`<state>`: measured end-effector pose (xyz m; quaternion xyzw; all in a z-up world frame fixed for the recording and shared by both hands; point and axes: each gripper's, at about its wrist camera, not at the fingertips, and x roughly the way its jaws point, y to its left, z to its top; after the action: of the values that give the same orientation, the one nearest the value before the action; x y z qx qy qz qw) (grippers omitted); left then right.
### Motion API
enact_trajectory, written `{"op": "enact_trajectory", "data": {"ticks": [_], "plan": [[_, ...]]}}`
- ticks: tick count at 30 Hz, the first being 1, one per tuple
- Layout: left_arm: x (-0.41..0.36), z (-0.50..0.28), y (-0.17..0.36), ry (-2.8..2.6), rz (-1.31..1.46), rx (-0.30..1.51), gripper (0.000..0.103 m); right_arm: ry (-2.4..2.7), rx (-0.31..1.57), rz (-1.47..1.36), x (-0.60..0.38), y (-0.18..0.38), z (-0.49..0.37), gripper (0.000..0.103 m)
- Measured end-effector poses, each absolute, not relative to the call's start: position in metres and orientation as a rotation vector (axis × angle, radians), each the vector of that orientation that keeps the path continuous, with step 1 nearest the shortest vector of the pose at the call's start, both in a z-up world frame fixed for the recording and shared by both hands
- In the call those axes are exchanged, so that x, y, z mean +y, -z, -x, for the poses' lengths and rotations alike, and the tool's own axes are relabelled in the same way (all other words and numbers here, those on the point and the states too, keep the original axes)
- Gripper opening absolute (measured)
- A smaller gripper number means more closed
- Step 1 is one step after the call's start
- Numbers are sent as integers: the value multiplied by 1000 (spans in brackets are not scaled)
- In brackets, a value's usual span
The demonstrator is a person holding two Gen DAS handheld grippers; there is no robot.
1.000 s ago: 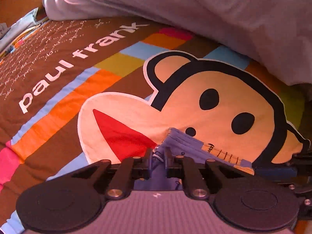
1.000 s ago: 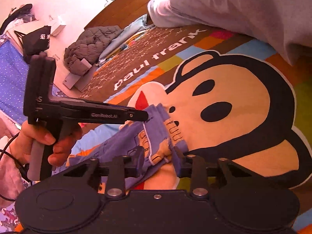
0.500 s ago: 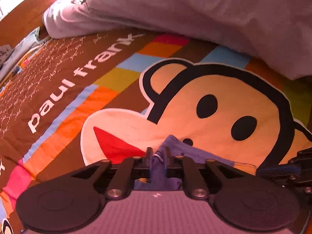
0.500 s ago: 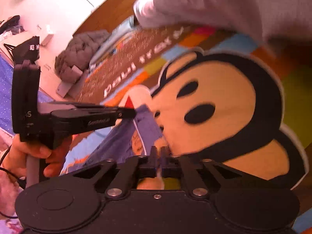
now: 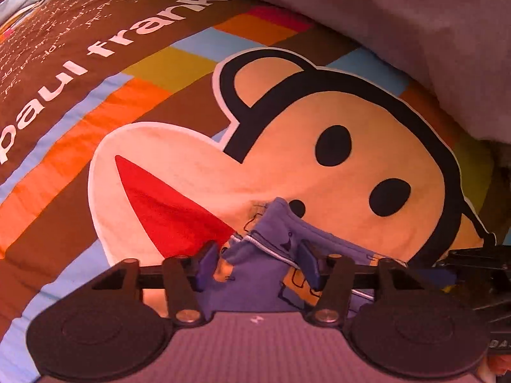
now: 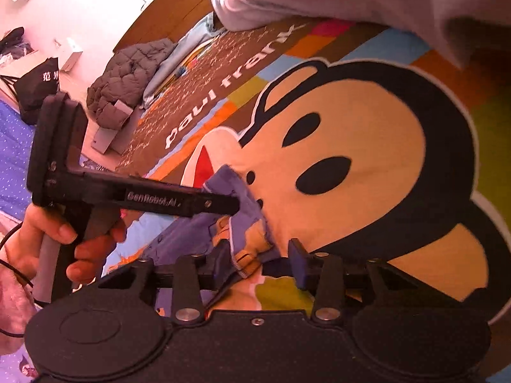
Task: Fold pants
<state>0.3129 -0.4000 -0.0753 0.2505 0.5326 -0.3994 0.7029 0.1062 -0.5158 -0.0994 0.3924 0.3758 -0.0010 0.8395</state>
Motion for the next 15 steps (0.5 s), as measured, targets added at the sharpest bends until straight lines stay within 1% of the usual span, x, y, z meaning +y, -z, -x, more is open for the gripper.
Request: {"op": "enact_trajectory", "data": {"ticks": [1,3,4,6,9,12,15], "plan": [[-400,-311,75,893,-561,1186,49,0,802,-834,-515,100,-107,27],[-402,-306,73,891,-576,1186,35,-3,807,-860,-517,101,-106,23],[-404,-302,72,889,-589,1178,32,-2,807,-874,-518,102,-105,19],[-409,-293,69,875,-625,1153,18,8,799,-879,-518,102,-104,15],[-415,-283,61,854,-674,1105,13,27,777,-805,-510,93,-103,13],[-417,-275,50,852,-681,1070,12,33,736,-742,-505,81,-98,12],[-419,-268,35,883,-633,1029,12,37,692,-741,-514,71,-88,12]]}}
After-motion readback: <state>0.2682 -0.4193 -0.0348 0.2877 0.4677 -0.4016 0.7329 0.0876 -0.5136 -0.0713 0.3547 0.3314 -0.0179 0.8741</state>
